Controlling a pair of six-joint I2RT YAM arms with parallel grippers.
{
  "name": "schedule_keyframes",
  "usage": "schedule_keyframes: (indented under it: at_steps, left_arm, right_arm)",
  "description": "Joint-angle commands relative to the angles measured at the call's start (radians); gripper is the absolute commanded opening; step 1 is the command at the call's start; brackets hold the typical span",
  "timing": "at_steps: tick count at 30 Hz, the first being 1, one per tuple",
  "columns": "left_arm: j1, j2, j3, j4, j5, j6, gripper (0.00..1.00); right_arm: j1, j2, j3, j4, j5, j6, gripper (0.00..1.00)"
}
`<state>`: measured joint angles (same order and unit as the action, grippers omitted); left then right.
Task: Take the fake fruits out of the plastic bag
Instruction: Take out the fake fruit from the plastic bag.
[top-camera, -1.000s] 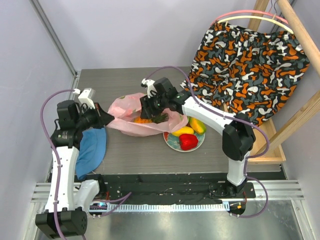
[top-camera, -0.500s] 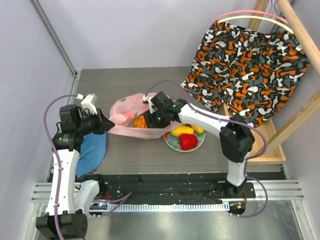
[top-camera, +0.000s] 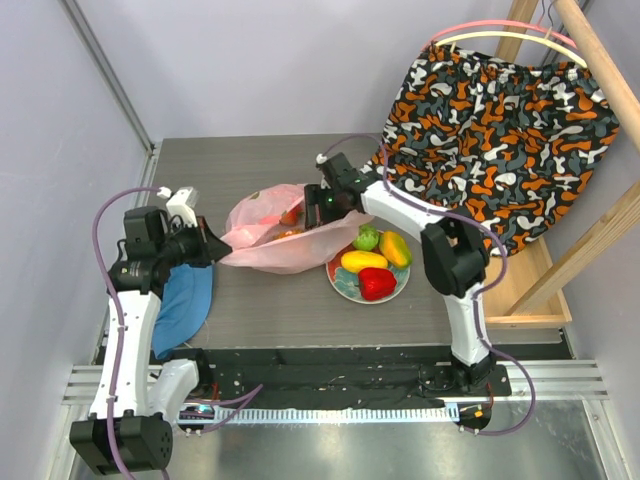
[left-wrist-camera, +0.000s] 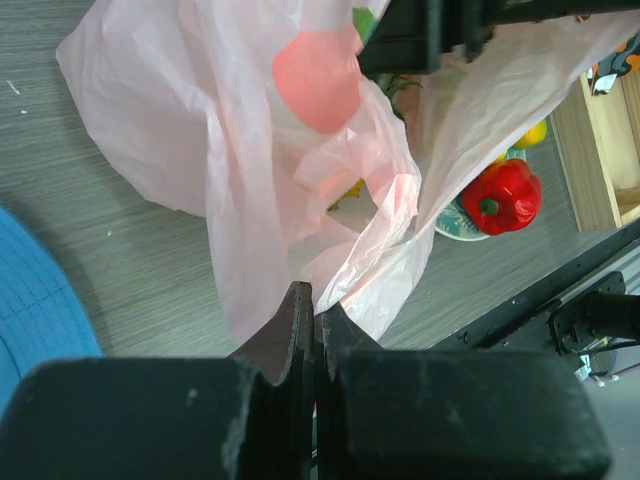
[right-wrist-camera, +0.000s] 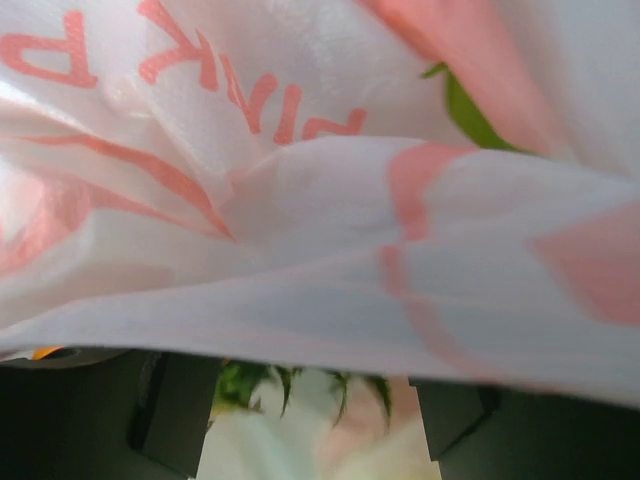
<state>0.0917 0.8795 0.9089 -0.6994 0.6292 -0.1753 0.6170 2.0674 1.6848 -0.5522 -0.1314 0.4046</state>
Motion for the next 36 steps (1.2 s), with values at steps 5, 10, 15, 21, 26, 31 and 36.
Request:
schedule_keyframes:
  at_steps: [5,10,15,21,26,31,36]
  left_arm:
    - [-0.004,0.006,0.025,0.018,-0.008,0.016,0.00]
    - [-0.004,0.029,0.042,0.023,-0.014,0.022,0.00]
    - [-0.004,0.050,0.053,0.050,-0.022,0.022,0.00]
    - [-0.004,0.061,0.061,0.113,-0.013,-0.003,0.00]
    - [-0.004,0.075,0.068,0.156,-0.031,-0.033,0.00]
    - [-0.006,0.090,0.061,0.199,-0.071,-0.049,0.00]
    - [-0.004,0.142,0.071,0.290,-0.057,-0.113,0.00]
  right_arm:
    - [0.046,0.143,0.151,0.029,-0.070,0.022,0.70]
    - [0.046,0.165,0.170,0.058,-0.164,-0.061,0.10]
    - [0.046,0.082,0.256,0.100,-0.298,-0.148,0.01]
    - [0.047,-0.059,0.286,0.107,-0.453,-0.262,0.01]
    - [0.050,-0.157,0.273,0.103,-0.510,-0.270,0.01]
    - [0.052,-0.230,0.326,0.120,-0.542,-0.238,0.01]
    - [0.053,-0.283,0.362,0.204,-0.594,-0.104,0.02]
